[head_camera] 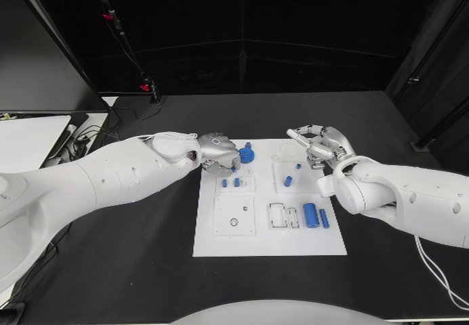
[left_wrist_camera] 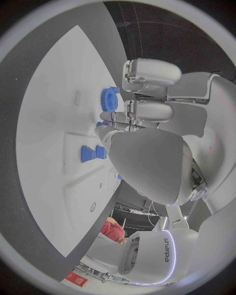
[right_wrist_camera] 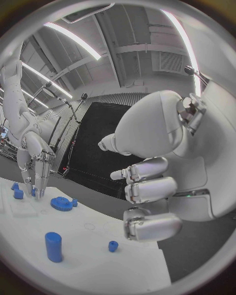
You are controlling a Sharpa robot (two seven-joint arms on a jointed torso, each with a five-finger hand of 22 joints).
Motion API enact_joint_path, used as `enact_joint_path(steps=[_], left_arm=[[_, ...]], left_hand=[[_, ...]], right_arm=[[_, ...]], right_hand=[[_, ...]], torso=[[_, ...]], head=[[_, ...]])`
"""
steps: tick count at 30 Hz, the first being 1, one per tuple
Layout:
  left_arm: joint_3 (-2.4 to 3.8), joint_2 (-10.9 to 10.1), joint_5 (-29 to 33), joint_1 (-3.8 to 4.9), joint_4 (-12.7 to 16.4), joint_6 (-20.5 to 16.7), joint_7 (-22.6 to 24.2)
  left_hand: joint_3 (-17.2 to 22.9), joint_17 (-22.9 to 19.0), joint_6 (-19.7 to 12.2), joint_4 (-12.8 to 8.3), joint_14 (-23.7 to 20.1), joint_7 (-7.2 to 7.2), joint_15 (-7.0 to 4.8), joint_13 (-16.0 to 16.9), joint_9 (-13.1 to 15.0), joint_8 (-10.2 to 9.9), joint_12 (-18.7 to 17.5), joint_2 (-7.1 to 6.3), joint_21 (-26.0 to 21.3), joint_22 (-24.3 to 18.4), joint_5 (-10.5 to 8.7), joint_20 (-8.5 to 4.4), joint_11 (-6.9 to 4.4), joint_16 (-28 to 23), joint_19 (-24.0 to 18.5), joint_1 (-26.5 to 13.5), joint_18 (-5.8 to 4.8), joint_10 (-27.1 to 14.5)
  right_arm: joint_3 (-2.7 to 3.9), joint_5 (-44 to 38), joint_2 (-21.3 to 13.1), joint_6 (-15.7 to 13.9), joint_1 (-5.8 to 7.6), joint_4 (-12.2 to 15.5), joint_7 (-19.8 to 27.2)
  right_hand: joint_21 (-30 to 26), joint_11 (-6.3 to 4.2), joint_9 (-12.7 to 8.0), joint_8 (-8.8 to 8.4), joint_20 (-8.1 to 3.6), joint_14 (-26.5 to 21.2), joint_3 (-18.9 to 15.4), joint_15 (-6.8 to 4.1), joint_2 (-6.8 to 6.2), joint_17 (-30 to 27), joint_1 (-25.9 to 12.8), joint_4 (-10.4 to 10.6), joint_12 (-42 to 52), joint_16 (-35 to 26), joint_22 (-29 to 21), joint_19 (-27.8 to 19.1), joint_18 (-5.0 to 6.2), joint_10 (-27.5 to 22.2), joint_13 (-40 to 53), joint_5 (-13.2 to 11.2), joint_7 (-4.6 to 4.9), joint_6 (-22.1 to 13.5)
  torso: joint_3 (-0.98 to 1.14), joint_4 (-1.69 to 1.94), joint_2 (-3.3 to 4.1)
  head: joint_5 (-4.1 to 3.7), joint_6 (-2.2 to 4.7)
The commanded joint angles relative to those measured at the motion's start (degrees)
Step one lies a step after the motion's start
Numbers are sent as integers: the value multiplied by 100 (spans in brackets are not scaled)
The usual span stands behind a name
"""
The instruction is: Assemble the parts on the task board
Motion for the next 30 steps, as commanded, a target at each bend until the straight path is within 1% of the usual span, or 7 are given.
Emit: enact_joint_path(steps=[1, 14, 17, 20, 23, 25, 30], left_arm=[[-14, 0, -33, -15, 3, 184, 125], [-14, 6, -33, -15, -24, 376, -3], [-14, 9, -33, -15, -34, 405, -60], [-14, 13, -34, -15, -46, 405, -106], [-14, 11, -34, -15, -51, 381, -130], [-14, 7, -34, -15, -47, 325, -168], [-14, -2, -34, -15, -65, 187, -247]], left_hand=[[18, 1510, 31, -19, 600, 18, 52, 1, 5, 11, -31, 41, 18, 1509, 32, -53, 30, 30, 598, 26, -84, 6], [17, 1507, -55, -32, 598, 61, 101, -3, -18, -46, -88, -36, 18, 1509, 32, -44, 75, 30, 598, 79, -84, -22], [-19, 1429, -439, -8, 567, 148, 165, -3, -108, -238, -164, -163, 18, 1509, 31, -22, 150, 15, 598, 60, -84, -107], [-65, 1371, -997, -12, 543, 83, 236, 3, -150, -254, -218, -270, 18, 1509, 32, 27, 225, 4, 598, 7, -84, -169], [-114, 1340, -1326, -10, 530, 46, 250, 9, -148, -253, -228, -325, 18, 1509, 29, 51, 249, -2, 598, -38, -84, -176], [-150, 1246, -1449, -15, 490, 28, 230, 7, -137, -230, -253, -349, 18, 1509, 29, 61, 229, -20, 598, -66, -84, -228], [-232, 1167, -1524, -25, 456, 183, 184, 9, -118, -172, -302, -412, 18, 1509, 30, 48, 216, -38, 598, -76, -84, -364]], right_arm=[[3, 5, 3, 26, 8, 10, 25], [3, 5, 8, 33, 8, 10, 25], [3, 5, 7, 35, 8, 11, 25], [3, 5, 8, 38, 8, 10, 25], [3, 5, 8, 39, 8, 11, 25], [3, 5, 7, 42, 8, 9, 25], [3, 5, 6, 44, 8, 9, 25]], right_hand=[[-20, 47, -9, -39, 26, 605, 11, 23, 54, 1510, 21, 18, 19, 14, 1348, 294, 66, 607, 1509, 24, 314, 26], [-20, 47, -9, -39, 26, 605, 11, 23, 54, 1510, 21, 18, 19, 14, 1348, 294, 66, 607, 1509, 24, 314, 26], [-20, 47, -9, -39, 26, 605, 11, 23, 54, 1510, 21, 18, 19, 14, 1348, 294, 66, 607, 1509, 24, 314, 26], [-23, 47, -11, -41, 26, 605, 11, 23, 56, 1510, 23, 18, 19, 14, 1347, 292, 67, 607, 1509, 24, 314, 29], [-23, 47, -11, -41, 26, 605, 11, 23, 56, 1510, 23, 18, 19, 14, 1347, 292, 67, 607, 1509, 24, 314, 29], [-23, 47, -11, -41, 26, 605, 11, 23, 56, 1510, 23, 18, 19, 14, 1347, 292, 67, 607, 1509, 24, 314, 29], [-23, 47, -11, -41, 26, 605, 11, 23, 56, 1510, 23, 18, 19, 14, 1347, 292, 67, 607, 1509, 24, 314, 29]], torso=[[2, 7, 5], [0, 0, 2], [0, 0, 1], [1, 3, 3], [1, 2, 5], [1, 3, 4], [2, 3, 2]], head=[[-6, 0], [0, -10], [-2, -8], [-3, -3], [2, -4], [2, -2], [1, -2]])
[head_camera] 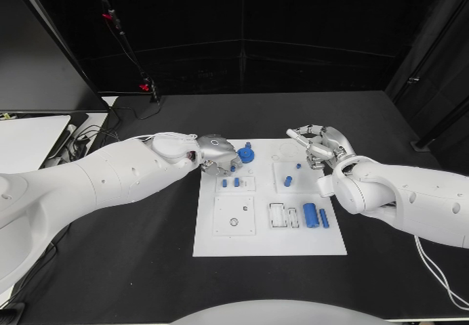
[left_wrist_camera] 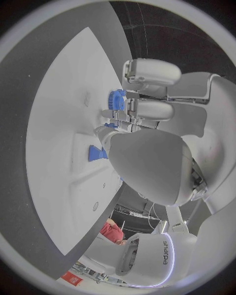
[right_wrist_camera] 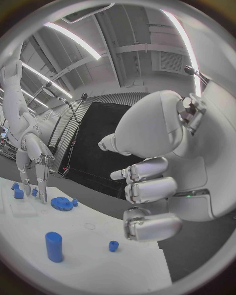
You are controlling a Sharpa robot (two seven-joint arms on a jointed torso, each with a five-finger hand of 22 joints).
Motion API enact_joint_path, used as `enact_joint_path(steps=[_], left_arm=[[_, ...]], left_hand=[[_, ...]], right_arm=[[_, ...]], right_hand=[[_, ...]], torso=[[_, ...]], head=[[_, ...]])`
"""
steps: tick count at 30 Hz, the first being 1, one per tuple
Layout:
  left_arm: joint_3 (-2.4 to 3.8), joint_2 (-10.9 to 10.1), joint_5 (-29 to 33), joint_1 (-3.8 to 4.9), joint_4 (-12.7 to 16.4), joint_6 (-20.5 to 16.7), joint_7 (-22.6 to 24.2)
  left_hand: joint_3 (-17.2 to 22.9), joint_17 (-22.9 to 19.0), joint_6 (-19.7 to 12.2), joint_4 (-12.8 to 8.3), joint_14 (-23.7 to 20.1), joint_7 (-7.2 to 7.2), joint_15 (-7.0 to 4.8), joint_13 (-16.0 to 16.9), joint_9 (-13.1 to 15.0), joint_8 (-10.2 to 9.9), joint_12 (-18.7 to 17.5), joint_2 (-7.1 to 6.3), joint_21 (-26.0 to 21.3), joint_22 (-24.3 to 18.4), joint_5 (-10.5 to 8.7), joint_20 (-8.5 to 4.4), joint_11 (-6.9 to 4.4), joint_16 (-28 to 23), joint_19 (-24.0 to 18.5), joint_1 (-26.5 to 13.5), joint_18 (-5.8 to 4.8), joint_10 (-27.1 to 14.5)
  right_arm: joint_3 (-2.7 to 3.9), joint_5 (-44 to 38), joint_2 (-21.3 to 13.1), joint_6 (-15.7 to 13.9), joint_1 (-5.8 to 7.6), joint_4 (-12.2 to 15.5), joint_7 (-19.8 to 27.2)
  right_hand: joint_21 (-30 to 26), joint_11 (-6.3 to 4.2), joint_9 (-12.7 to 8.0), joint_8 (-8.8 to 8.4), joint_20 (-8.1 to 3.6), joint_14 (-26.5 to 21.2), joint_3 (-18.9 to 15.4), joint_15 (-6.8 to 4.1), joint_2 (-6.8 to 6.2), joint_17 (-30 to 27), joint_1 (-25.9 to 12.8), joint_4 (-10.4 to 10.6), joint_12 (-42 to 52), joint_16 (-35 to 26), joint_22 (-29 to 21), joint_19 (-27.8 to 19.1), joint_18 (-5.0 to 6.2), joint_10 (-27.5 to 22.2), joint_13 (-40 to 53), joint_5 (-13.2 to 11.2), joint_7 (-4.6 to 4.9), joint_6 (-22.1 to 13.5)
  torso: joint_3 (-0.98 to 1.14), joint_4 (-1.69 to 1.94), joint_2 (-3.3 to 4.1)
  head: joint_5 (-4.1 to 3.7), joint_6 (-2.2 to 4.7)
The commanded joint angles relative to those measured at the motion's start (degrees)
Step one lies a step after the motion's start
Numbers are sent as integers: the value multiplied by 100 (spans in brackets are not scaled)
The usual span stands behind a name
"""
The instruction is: Assemble the parts on the task board
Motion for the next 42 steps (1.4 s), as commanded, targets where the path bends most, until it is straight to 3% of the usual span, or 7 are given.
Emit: enact_joint_path(steps=[1, 12, 27, 30, 34, 38, 42], left_arm=[[-3, -7, -34, 0, -24, -77, -142], [-2, -80, -34, 0, -67, -692, -299], [-2, -1221, 827, 256, 968, -1596, -508], [-2, -1493, 1864, 299, 1269, -1852, -380], [-3, -1744, 3585, 320, 1602, -2096, -130], [-5, -1902, 5283, 321, 1898, -2176, 302], [-6, -1992, 6904, 299, 2159, -2057, 861]], left_hand=[[-56, 1146, -41, -7, 448, 75, -14, 0, 5, 29, -21, -40, 18, 1509, 27, 26, 9, -42, 619, -13, -83, -64], [-115, 857, -274, -3, 322, 95, 0, 9, 7, 52, -4, 21, -38, 1482, 29, 34, 37, -112, 551, -27, -63, -152], [-336, -2679, -268, 23, -1318, 105, -86, 30, 85, 662, 334, 138, -910, 1107, 43, -41, -8, -1991, -366, -497, 199, -59], [-325, -4169, -121, 27, -2335, 140, 15, 23, 101, 822, 458, 170, -2221, 551, 63, 42, 30, -3174, -1613, -630, 511, 87], [-470, -4460, 26, -13, -3060, 302, 198, 18, 94, 936, 511, 149, -4426, -392, 559, 185, 164, -3881, -3525, -1091, 866, 31], [-987, -4822, -57, -31, -3857, 424, 433, 27, 53, 940, 574, 126, -5466, -885, 1490, 346, 267, -4589, -4352, -1632, 797, -186], [-1555, -5264, -314, 9, -4473, 533, 667, 29, 27, 1005, 714, 341, -6803, -1731, 1539, 591, 451, -5139, -5264, -1878, 700, -646]], right_arm=[[3, 5, 2, 44, 8, 10, 29], [3, 5, 4, 53, 8, 8, 25], [8, 0, -186, 7, 12, 147, -20], [13, -36, -287, 89, 33, 219, -95], [18, -196, -401, 318, 154, 278, -246], [19, -656, -488, 533, 332, 285, -391], [18, -1562, -539, 645, 467, 207, -539]], right_hand=[[-19, 47, -6, -21, 26, 605, 11, 23, 57, 1510, 23, 18, 19, 14, 1349, 296, 66, 607, 1509, 24, 314, 31], [-19, 47, -7, -21, 26, 605, 12, 23, 58, 1510, 24, 18, 19, 14, 1349, 296, 66, 607, 1509, 24, 313, 34], [-161, 47, -21, -31, 27, 605, 5, 24, 46, 1510, 33, 8, 19, 14, 1267, 141, 119, 607, 1509, 29, 313, 57], [-326, 39, -76, -75, 27, 605, 7, 24, 51, 1510, 80, -24, 19, 14, 1169, -41, 177, 607, 1509, 21, 304, 131], [-351, -3, -128, -164, -5, 605, 67, -16, 87, 1510, 287, -125, -574, 14, 1149, -72, 184, -219, 819, -40, 249, 449], [-310, -82, -154, -355, -62, 605, 148, -108, 140, 1510, 596, -179, -3268, 14, 1166, -23, 166, -3303, -1908, -129, 177, 813], [-261, -119, -174, -716, -154, 605, 230, -209, 164, 1510, 1001, -110, -4817, 14, 1183, 60, 147, -3606, -3477, -275, 103, 1269]], torso=[[2, 3, -2], [0, -4, 1], [15, 28, -15], [16, 42, -18], [15, 48, -20], [6, 58, -10], [5, 43, -22]], head=[[1, 1], [1, 7], [-14, -11], [-23, -17], [-14, -6], [-31, 24], [-87, 43]])
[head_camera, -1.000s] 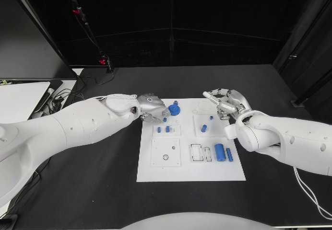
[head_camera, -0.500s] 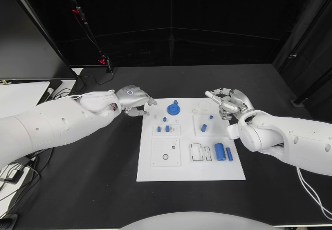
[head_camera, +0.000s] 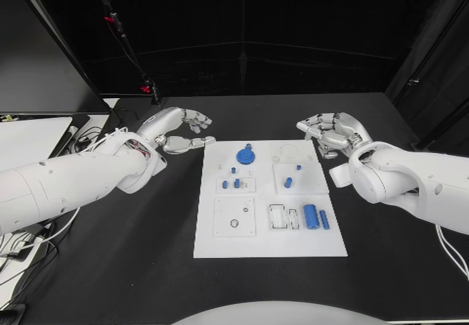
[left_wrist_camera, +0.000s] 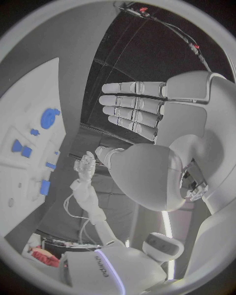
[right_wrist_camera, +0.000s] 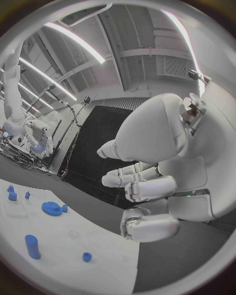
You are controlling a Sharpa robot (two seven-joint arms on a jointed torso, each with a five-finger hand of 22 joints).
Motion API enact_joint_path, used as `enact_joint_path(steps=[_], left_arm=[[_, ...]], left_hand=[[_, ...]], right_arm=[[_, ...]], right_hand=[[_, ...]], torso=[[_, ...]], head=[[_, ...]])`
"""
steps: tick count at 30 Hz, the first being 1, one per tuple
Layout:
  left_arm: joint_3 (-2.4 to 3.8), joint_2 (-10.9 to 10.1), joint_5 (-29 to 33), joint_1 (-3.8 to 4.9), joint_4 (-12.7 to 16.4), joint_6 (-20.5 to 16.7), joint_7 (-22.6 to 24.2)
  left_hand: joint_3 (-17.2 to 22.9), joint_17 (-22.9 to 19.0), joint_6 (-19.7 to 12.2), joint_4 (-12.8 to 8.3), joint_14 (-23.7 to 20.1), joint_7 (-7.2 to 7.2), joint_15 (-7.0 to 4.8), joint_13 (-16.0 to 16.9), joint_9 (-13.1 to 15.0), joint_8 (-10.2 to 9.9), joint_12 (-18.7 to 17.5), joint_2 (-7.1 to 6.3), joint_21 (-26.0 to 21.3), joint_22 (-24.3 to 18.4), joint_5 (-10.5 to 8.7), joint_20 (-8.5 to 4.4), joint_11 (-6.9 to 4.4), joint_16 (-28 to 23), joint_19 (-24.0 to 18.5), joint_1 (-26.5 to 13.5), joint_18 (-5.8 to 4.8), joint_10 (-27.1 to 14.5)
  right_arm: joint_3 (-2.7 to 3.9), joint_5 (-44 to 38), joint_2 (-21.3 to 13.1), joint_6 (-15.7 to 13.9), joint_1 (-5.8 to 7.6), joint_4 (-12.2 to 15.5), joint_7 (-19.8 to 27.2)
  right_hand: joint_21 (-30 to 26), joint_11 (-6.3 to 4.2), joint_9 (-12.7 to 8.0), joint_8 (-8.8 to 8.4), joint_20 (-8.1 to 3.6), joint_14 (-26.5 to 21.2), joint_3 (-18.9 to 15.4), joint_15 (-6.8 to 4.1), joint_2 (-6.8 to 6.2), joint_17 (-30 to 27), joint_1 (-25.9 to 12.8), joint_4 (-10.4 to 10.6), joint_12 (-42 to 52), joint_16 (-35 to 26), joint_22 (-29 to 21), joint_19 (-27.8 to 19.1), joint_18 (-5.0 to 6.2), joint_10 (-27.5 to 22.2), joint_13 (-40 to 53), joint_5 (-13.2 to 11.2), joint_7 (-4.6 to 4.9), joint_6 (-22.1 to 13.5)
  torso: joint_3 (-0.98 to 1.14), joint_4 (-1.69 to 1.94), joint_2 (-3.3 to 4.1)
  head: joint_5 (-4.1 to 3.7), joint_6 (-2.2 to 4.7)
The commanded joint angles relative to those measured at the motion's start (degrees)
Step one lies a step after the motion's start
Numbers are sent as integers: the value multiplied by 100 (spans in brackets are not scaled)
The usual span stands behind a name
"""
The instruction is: Assemble the parts on the task board
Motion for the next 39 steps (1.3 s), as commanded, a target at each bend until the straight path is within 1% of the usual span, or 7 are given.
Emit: enact_joint_path(steps=[1, 7, 9, 16, 19, 21, 39], left_arm=[[3, -20, 2773, -17, 156, -81, 883], [2, 26, 4114, -108, 401, 459, 1513], [2, 50, 4425, -158, 511, 675, 1725], [2, 61, 4975, -254, 730, 895, 2071], [2, 46, 5098, -276, 785, 930, 2142], [2, 37, 5134, -285, 800, 938, 2170], [2, -96, 5195, -302, 890, 938, 2217]], left_hand=[[-287, -233, -184, 34, -358, 151, 127, 13, -8, 66, 90, 154, -653, -472, -9, 157, 108, -245, -353, -112, -98, -294], [-684, -703, -1059, 58, -1719, 427, 493, 18, -12, 73, 39, 170, -1606, -1208, -286, 371, 363, -770, -980, -268, -202, -1423], [-760, -836, -1531, 70, -2291, 491, 611, 18, -16, 82, 46, 108, -1913, -1623, -506, 380, 462, -908, -1266, -423, -324, -1884], [-765, -928, -2153, 69, -2856, 551, 675, 128, 100, 519, 459, -13, -2248, -2476, -810, 377, 516, -713, -1564, -695, -438, -2419], [-748, -942, -2226, 68, -2893, 544, 681, 151, 131, 648, 566, 24, -2257, -2514, -830, 377, 521, -643, -1539, -733, -437, -2484], [-717, -1029, -2550, 70, -3040, 546, 710, 225, 248, 1164, 997, 21, -2265, -2654, -848, 374, 531, -370, -1455, -750, -432, -2761], [-707, -1271, -2900, 63, -3187, 549, 727, 224, 319, 1812, 1516, 87, -2246, -2826, -867, 374, 546, -122, -1359, -744, -434, -3048]], right_arm=[[-2, -1255, -23, 320, 54, -67, -272], [-7, -2652, 27, 247, 98, -335, -509], [-9, -3353, 74, 236, 102, -448, -696], [-12, -4973, 167, 378, 78, -564, -1208], [-12, -5564, 195, 542, 43, -564, -1457], [-12, -5830, 214, 664, 23, -567, -1605], [-13, -6998, 424, 1194, -144, -669, -2366]], right_hand=[[30, -7, -14, -308, -50, 605, 78, -89, -19, 1506, 321, 44, -1021, 14, 1175, 63, 50, -44, -1112, -153, -3, 300], [-74, 22, -8, -753, -92, 605, 369, -68, 36, 1506, 1041, 43, -2118, 14, 1083, 48, 83, 8, -2442, -784, -18, 754], [-73, 36, -6, -1069, -102, 597, 457, -71, -20, 1475, 1255, 87, -2497, -1, 1072, 88, 79, 126, -2969, -1090, -41, 845], [-16, -7, -1, -1723, -142, 564, 658, -110, -195, 1315, 1540, 144, -3029, -72, 1100, 179, 56, 528, -3847, -1570, -142, 1210], [-15, -55, 0, -1803, -176, 558, 666, -140, -265, 1287, 1562, 141, -3115, -83, 1100, 183, 57, 528, -3951, -1593, -196, 1255], [-24, -73, -2, -1846, -203, 553, 662, -173, -306, 1265, 1559, 145, -3157, -93, 1094, 178, 60, 522, -3999, -1600, -208, 1266], [-73, -145, 1, -2028, -394, 536, 632, -364, -525, 1181, 1362, 184, -3316, -132, 1062, 158, 69, 597, -4198, -1611, -237, 1390]], torso=[[-4, 2, 1], [-8, 0, 12], [-6, -11, 13], [6, -6, 14], [6, -9, 12], [6, -15, 9], [-2, -14, 9]], head=[[-68, 25], [-169, 68], [-189, 74], [-277, 86], [-283, 104], [-280, 108], [-318, 120]])
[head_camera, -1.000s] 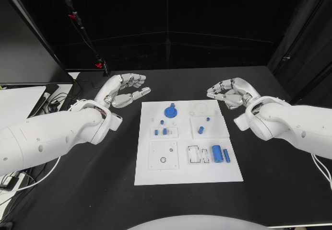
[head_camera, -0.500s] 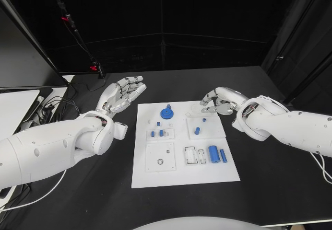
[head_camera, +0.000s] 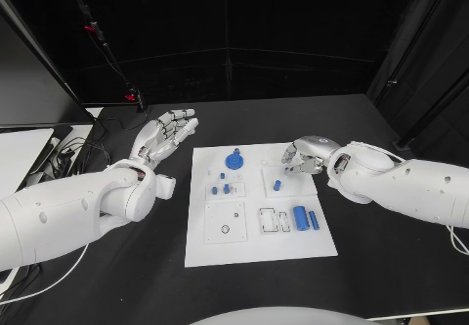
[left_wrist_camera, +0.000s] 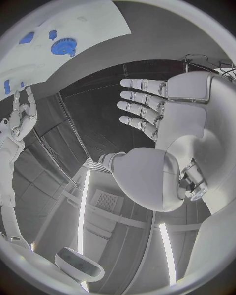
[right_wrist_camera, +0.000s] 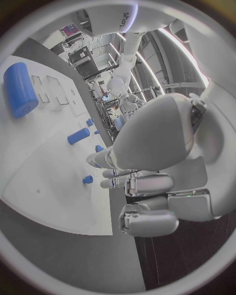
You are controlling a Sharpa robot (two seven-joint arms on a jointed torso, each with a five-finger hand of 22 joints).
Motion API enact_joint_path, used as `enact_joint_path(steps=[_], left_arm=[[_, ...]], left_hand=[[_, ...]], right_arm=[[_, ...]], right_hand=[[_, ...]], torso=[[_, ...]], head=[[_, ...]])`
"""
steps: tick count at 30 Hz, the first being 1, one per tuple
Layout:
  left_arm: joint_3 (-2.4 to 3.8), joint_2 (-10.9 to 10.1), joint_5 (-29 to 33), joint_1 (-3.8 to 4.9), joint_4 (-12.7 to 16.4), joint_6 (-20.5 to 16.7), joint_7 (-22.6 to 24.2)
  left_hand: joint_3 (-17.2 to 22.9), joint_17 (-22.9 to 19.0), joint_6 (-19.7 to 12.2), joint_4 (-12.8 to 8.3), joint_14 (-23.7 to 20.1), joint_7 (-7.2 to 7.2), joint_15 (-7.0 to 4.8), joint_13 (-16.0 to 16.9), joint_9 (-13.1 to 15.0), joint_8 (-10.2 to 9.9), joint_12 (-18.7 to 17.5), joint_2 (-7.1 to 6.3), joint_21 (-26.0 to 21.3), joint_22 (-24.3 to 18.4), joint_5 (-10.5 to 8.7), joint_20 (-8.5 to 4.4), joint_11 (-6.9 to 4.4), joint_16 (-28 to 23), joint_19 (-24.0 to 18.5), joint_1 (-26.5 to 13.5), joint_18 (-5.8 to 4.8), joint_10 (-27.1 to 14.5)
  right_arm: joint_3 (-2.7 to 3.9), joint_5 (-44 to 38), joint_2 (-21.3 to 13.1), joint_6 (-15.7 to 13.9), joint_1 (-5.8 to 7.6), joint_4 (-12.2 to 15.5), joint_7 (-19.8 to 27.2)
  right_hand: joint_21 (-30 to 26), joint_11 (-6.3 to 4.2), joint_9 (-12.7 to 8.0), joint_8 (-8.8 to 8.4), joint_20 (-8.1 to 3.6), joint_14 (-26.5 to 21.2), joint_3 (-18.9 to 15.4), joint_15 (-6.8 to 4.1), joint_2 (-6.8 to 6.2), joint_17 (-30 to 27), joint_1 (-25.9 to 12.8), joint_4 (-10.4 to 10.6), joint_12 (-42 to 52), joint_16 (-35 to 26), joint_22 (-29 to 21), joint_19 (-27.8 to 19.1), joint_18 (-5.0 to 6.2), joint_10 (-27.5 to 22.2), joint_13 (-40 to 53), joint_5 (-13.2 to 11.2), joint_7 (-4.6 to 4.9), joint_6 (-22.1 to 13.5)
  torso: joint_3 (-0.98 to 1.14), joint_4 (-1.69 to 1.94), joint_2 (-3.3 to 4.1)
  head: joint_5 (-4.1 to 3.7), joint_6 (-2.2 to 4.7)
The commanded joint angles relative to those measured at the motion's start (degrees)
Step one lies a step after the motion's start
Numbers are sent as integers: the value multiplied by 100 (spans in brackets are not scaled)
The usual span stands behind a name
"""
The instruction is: Assemble the parts on the task board
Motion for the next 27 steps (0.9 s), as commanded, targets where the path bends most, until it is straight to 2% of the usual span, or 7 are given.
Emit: enact_joint_path(steps=[1, 13, 18, 24, 27], left_arm=[[6, -17, 81, 7, 26, 92, 799], [6, -43, 82, 7, 37, 138, 746], [6, -53, 82, 7, 37, 158, 724], [6, -67, 82, 7, 42, 184, 698], [6, -70, 82, 7, 36, 201, 682]], left_hand=[[42, -30, -62, -1, -59, 898, 2, -8, 9, 76, 70, 69, -9, -18, -44, 3, -3, 42, 45, -7, -110, -53], [83, -106, -146, -9, -79, 899, 3, -32, 0, 222, 199, 192, -5, -53, -45, 2, -1, 123, 73, 42, -111, -109], [92, -132, -174, -11, -83, 900, 3, -43, -6, 269, 241, 244, 3, -30, -36, 2, -1, 153, 110, 57, -110, -130], [96, -164, -204, -14, -88, 899, 2, -55, -13, 331, 297, 311, 11, -20, -15, 2, -2, 193, 145, 71, -107, -145], [92, -178, -207, -15, -90, 899, 2, -59, -14, 368, 324, 329, 9, -40, 2, 2, -3, 210, 140, 73, -108, -144]], right_arm=[[3, -473, 33, 121, -7, 3, -350], [3, -581, 159, 204, -20, -68, -665], [3, -585, 199, 345, -21, -78, -812], [3, -668, 254, 427, -21, -98, -990], [3, -733, 288, 470, -21, -111, -1089]], right_hand=[[-17, -35, 4, -48, -54, 526, 36, -50, -47, 1184, -12, 10, -44, -12, 1063, 157, 69, -10, -26, -25, 11, 54], [-35, -43, 1, -131, -80, 526, 132, -67, -31, 1179, 24, 1, -105, -14, 1052, 150, 72, -4, -87, -24, 2, 64], [-35, -65, 3, -181, -98, 528, 190, -84, -13, 1183, 51, 4, -102, -12, 1052, 154, 71, 113, -102, -25, -20, 85], [-33, -73, 6, -212, -107, 529, 243, -88, 2, 1188, 98, 0, -118, -10, 1055, 159, 69, 218, -117, -25, -26, 125], [-42, -81, 5, -231, -109, 528, 270, -89, 5, 1182, 128, -3, -141, -12, 1049, 154, 71, 239, -125, -24, -37, 134]], torso=[[5, -1, 3], [8, -4, 6], [4, -7, 5], [2, -9, 0], [3, -8, 0]], head=[[9, 3], [19, -22], [27, -40], [8, -47], [-27, -70]])
